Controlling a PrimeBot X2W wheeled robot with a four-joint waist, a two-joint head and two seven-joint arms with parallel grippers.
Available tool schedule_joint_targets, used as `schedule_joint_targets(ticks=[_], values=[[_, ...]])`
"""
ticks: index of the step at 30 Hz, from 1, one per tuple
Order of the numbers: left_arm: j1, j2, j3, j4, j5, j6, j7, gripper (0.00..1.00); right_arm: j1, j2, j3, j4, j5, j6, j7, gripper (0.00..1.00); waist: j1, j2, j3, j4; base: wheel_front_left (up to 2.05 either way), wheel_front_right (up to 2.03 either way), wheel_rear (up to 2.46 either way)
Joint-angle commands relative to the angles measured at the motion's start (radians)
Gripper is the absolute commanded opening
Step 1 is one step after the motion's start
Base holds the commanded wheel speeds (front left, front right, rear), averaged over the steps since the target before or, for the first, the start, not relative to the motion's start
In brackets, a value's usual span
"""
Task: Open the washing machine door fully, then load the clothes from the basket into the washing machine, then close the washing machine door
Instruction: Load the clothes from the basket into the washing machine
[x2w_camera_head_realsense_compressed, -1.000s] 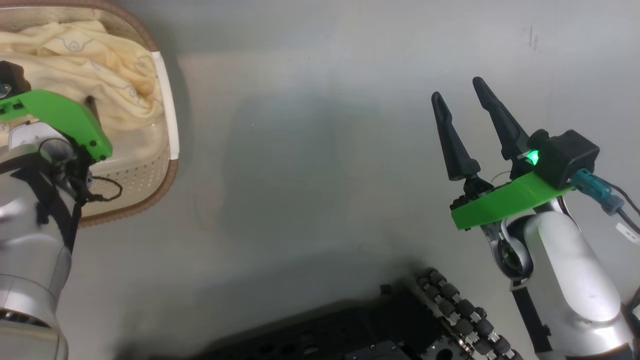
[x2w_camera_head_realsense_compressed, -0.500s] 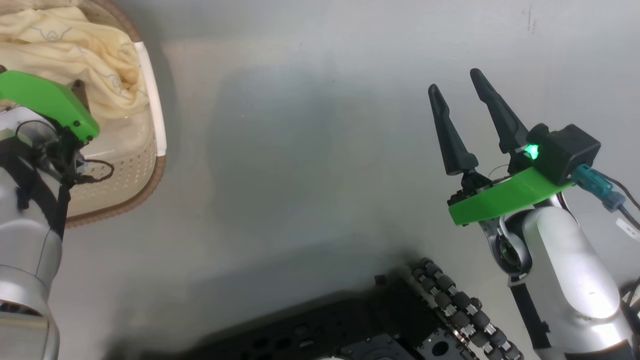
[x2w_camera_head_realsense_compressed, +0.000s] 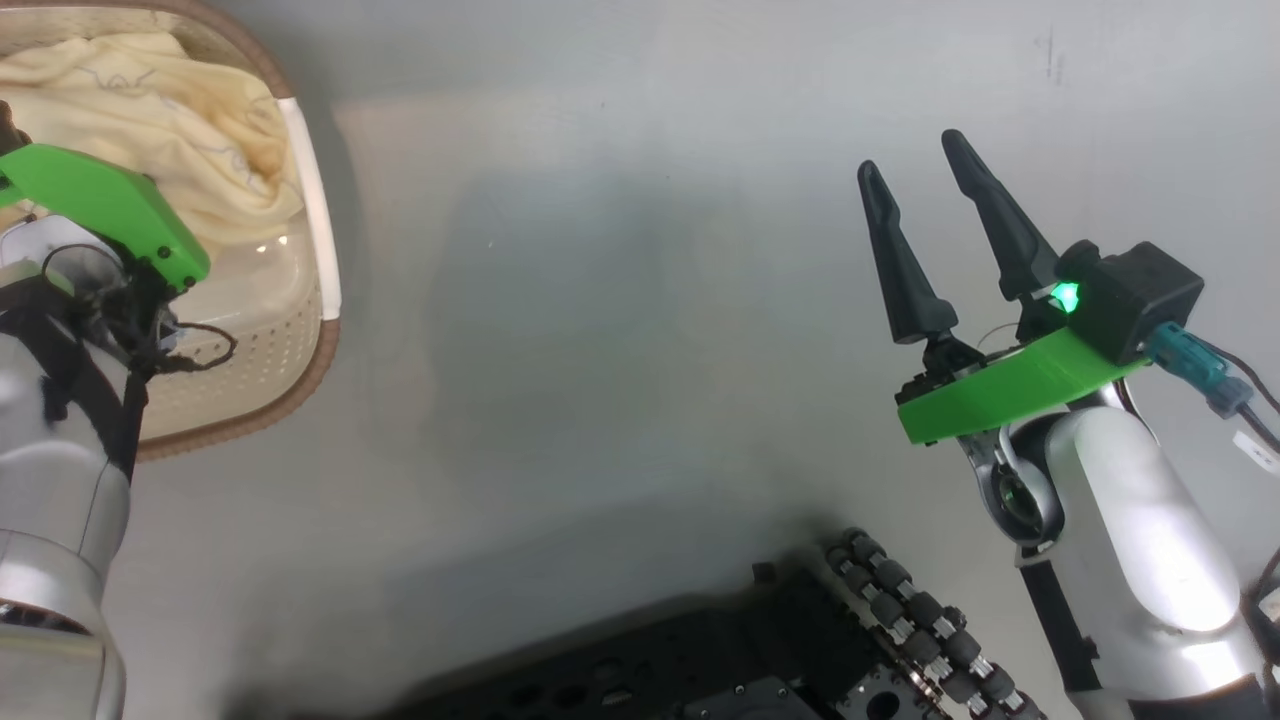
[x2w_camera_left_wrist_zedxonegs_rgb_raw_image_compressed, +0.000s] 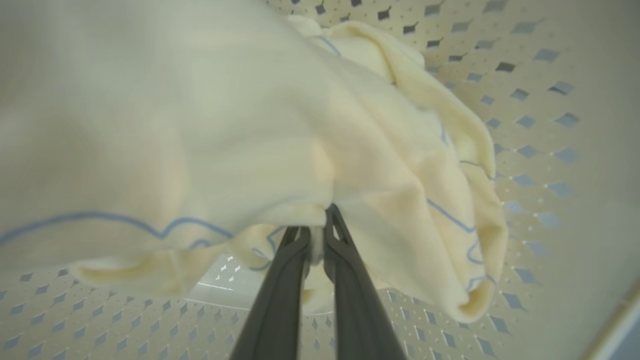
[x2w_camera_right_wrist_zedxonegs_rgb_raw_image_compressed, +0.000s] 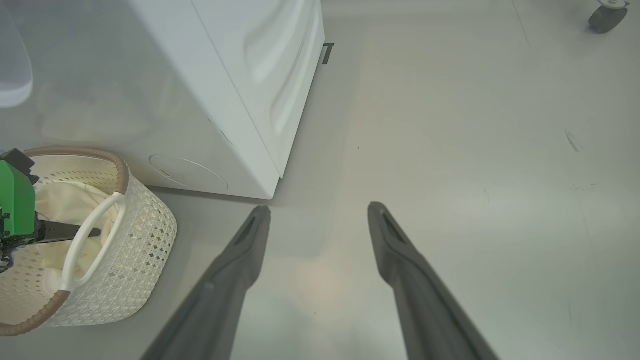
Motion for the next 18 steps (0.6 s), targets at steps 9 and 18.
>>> schedule_joint_targets(ticks=[9,18], values=[[0.082,0.016,-0.001,-0.006,-0.015,-0.029,-0.06,0.0,0.024,0.003,-0.006,-0.009,-0.01,0.003,-0.009,1.0,0.0,-0.0001,-0.103,0.041,0.0,0.0,0.0],[0.191,-0.019,-0.053,-0.107,-0.062,-0.032,-0.103,0.0,0.038,-0.019,-0.035,0.005,-0.01,0.003,-0.009,1.0,0.0,-0.0001,-0.236,0.096,0.0,0.0,0.0]])
